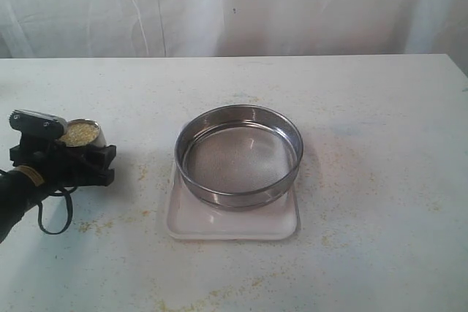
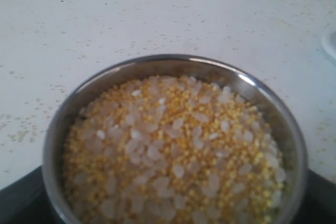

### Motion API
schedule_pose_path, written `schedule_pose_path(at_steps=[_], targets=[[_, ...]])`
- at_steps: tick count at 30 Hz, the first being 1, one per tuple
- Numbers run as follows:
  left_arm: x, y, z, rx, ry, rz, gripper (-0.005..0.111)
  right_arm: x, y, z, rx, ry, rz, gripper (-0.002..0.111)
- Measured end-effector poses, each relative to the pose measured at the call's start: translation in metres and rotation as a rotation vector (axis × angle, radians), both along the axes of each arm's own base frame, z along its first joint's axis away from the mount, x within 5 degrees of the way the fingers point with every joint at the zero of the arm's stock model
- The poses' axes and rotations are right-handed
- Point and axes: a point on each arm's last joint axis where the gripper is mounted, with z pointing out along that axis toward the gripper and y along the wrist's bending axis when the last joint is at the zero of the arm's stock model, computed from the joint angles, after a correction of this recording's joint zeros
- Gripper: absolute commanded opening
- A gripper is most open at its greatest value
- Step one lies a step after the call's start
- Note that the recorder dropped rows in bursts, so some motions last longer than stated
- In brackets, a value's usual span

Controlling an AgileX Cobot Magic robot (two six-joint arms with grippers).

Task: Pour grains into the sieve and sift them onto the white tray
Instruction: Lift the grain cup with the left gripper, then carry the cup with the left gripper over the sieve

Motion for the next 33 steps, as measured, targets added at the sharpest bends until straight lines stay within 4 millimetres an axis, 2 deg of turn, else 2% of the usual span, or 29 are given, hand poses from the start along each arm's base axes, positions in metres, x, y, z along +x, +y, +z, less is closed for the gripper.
schedule_pose_path(at_steps=[8,24,33], targets=[[0.004,-0.024,0.002,0.056,-0.014,-0.119,0.000,0.000,0.000,0.000,0.000,0.000,0.000,0.000],[0.001,-0.035,0.003,0.090,-0.031,-0.265,0.000,0.000,0.000,0.000,0.000,0.000,0.000,0.000],[0.000,-0.035,0.008,0.066,-0.002,-0.264,0.000,0.000,0.000,0.000,0.000,0.000,0.000,0.000]])
